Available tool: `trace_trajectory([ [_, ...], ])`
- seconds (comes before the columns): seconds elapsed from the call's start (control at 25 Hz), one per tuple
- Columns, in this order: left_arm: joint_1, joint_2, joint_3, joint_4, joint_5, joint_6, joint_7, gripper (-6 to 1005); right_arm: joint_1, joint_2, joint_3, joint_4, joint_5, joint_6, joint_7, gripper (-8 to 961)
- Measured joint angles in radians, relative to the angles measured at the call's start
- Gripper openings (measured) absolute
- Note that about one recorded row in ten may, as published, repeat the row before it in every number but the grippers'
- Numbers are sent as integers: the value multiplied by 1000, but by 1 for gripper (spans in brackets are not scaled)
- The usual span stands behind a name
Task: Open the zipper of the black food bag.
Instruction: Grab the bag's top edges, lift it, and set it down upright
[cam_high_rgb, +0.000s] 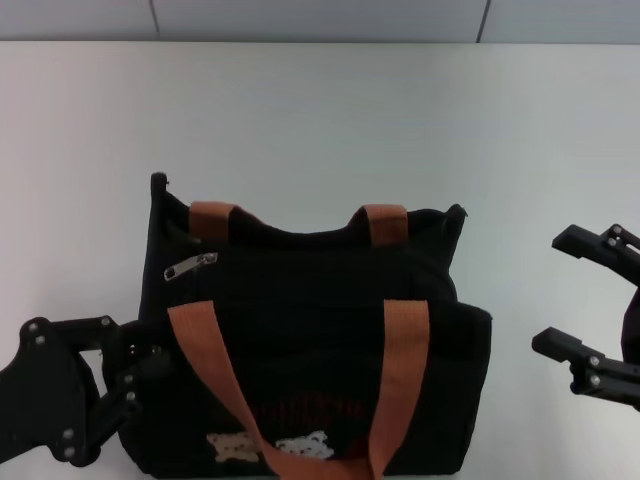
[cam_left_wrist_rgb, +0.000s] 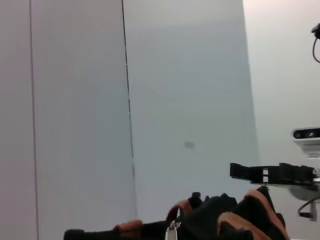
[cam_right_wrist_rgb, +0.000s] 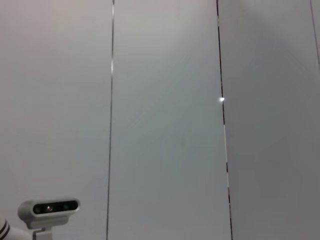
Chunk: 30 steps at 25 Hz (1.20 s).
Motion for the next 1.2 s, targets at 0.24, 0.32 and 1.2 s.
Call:
trace_trajectory([
  [0.24, -29, -19, -78, -15, -7, -16, 131, 198, 4, -2, 0, 1, -2, -4, 5, 852],
  [0.32, -44, -20, -97, -23, -8, -17, 155, 196, 6, -3, -3, 2, -4, -4, 6, 852],
  [1.2, -321, -24, -188, -65, -20, -15, 400, 186, 133, 6, 23, 340, 265, 135, -262, 831],
])
